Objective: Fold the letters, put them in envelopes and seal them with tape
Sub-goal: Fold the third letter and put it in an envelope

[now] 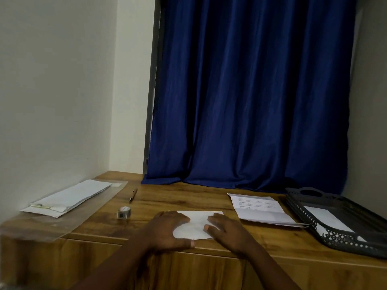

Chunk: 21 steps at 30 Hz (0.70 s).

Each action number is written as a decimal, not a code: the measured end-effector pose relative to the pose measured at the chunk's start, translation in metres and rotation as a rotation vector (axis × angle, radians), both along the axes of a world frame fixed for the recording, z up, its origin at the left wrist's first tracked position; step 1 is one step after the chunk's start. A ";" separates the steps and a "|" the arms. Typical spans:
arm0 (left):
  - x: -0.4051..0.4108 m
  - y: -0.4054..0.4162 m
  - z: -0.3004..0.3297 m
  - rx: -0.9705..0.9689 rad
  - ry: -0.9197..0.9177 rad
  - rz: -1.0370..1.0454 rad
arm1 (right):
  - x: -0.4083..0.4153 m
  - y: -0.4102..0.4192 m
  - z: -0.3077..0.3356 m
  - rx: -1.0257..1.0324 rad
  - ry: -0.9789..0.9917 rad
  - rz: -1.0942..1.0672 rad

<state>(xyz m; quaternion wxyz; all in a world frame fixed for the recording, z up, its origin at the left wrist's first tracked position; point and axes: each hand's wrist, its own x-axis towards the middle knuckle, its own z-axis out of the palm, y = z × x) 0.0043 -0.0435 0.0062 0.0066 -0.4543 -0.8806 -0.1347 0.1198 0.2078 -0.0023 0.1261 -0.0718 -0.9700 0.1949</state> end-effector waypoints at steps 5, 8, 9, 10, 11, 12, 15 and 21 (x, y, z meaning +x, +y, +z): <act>0.011 -0.012 -0.004 -0.056 0.079 -0.056 | 0.022 -0.005 0.002 0.137 -0.096 0.066; 0.016 -0.021 -0.007 0.007 0.112 -0.105 | 0.039 -0.003 -0.003 0.262 -0.097 0.105; 0.017 -0.024 -0.007 0.056 0.101 -0.119 | 0.044 -0.001 -0.006 0.290 -0.080 0.119; 0.019 -0.027 -0.008 0.119 0.076 -0.133 | 0.048 0.001 -0.009 0.297 -0.051 0.134; 0.019 -0.029 -0.008 0.201 0.030 -0.144 | 0.052 0.004 -0.010 0.269 -0.012 0.144; 0.019 -0.032 -0.009 0.296 -0.032 -0.151 | 0.056 0.007 -0.010 0.188 0.035 0.154; 0.018 -0.037 -0.006 0.506 -0.207 -0.124 | 0.062 0.015 -0.005 -0.232 0.168 0.174; 0.014 -0.030 -0.002 0.645 -0.402 0.084 | 0.048 0.020 0.009 -0.640 0.327 0.074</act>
